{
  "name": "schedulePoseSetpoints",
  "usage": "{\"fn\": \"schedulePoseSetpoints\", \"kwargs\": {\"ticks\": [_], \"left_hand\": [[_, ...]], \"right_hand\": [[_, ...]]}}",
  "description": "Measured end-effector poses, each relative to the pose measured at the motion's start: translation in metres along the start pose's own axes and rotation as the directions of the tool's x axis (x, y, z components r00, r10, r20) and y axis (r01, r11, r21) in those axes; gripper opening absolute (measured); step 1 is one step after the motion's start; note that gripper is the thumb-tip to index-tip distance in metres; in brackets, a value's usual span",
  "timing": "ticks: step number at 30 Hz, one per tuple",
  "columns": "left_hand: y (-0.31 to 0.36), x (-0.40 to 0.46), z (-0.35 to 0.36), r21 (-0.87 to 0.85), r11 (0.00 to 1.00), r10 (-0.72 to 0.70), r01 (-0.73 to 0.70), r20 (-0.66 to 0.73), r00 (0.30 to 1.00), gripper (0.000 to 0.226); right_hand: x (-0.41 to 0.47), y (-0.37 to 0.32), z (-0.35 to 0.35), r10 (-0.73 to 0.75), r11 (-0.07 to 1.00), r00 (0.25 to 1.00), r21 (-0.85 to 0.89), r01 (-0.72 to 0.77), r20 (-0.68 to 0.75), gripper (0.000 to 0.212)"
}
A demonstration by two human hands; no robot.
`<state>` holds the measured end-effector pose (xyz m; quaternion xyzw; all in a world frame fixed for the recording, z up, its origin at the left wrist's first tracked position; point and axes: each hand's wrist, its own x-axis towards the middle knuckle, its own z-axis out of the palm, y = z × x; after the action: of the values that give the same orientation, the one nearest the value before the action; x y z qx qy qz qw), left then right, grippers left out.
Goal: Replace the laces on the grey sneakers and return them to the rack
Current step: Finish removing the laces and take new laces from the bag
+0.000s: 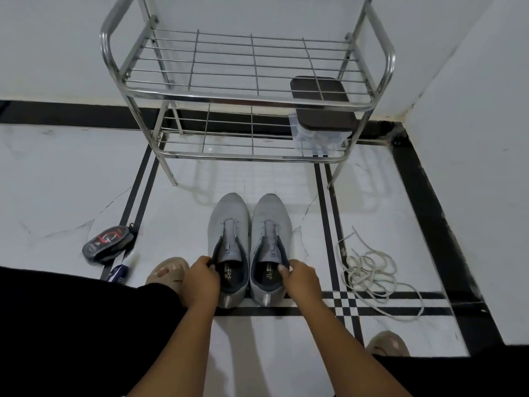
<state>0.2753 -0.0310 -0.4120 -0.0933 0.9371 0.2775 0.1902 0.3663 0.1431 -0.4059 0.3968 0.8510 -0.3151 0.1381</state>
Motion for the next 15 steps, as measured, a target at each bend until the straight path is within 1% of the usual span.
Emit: {"fn": "schedulePoseSetpoints", "kwargs": {"ticks": [1,2,3,4,5,6,7,8,9,10,12,13,15], "left_hand": [[0.003,0.001,0.003,-0.048,0.999,0.001,-0.001,-0.01,1.0,0.034],[0.007,-0.002,0.005,-0.103,0.994,0.018,-0.022,-0.037,0.999,0.038],[0.011,-0.004,0.006,-0.148,0.987,0.048,-0.058,-0.075,0.996,0.04],[0.015,-0.006,0.009,-0.18,0.979,0.08,-0.1,-0.113,0.99,0.041],[0.02,-0.008,0.011,-0.195,0.971,0.111,-0.139,-0.146,0.983,0.039],[0.023,-0.009,0.013,-0.199,0.964,0.142,-0.175,-0.168,0.975,0.037],[0.026,-0.011,0.015,-0.193,0.96,0.17,-0.204,-0.178,0.969,0.034],[0.027,-0.013,0.016,-0.185,0.958,0.187,-0.219,-0.179,0.966,0.032],[0.028,-0.015,0.017,-0.179,0.959,0.19,-0.221,-0.176,0.966,0.029],[0.028,-0.016,0.017,-0.178,0.96,0.186,-0.217,-0.175,0.967,0.028],[0.029,-0.019,0.017,-0.18,0.962,0.177,-0.207,-0.171,0.969,0.027],[0.029,-0.02,0.017,-0.181,0.962,0.176,-0.205,-0.165,0.97,0.029],[0.031,-0.019,0.017,-0.179,0.963,0.174,-0.2,-0.149,0.973,0.032]], "right_hand": [[0.004,-0.007,-0.007,-0.015,1.0,0.998,0.008,0.015,-0.06,0.035],[0.008,-0.017,-0.021,-0.051,0.998,0.983,0.021,0.055,-0.179,0.033],[0.013,-0.03,-0.038,-0.095,0.993,0.941,0.036,0.113,-0.325,0.03],[0.022,-0.047,-0.06,-0.137,0.983,0.872,0.044,0.179,-0.47,0.028],[0.032,-0.064,-0.083,-0.194,0.967,0.781,0.017,0.253,-0.593,0.027],[0.044,-0.081,-0.108,-0.264,0.948,0.682,-0.055,0.313,-0.681,0.027],[0.056,-0.097,-0.131,-0.341,0.926,0.596,-0.149,0.348,-0.727,0.027],[0.067,-0.112,-0.15,-0.414,0.901,0.546,-0.241,0.362,-0.728,0.029],[0.076,-0.125,-0.165,-0.479,0.875,0.533,-0.329,0.356,-0.697,0.032],[0.086,-0.135,-0.176,-0.535,0.845,0.546,-0.419,0.332,-0.645,0.033],[0.097,-0.143,-0.186,-0.609,0.763,0.597,-0.592,0.26,-0.522,0.027],[0.101,-0.145,-0.187,-0.624,0.728,0.617,-0.643,0.237,-0.48,0.023],[0.103,-0.148,-0.186,-0.638,0.703,0.622,-0.673,0.23,-0.453,0.019]]}}
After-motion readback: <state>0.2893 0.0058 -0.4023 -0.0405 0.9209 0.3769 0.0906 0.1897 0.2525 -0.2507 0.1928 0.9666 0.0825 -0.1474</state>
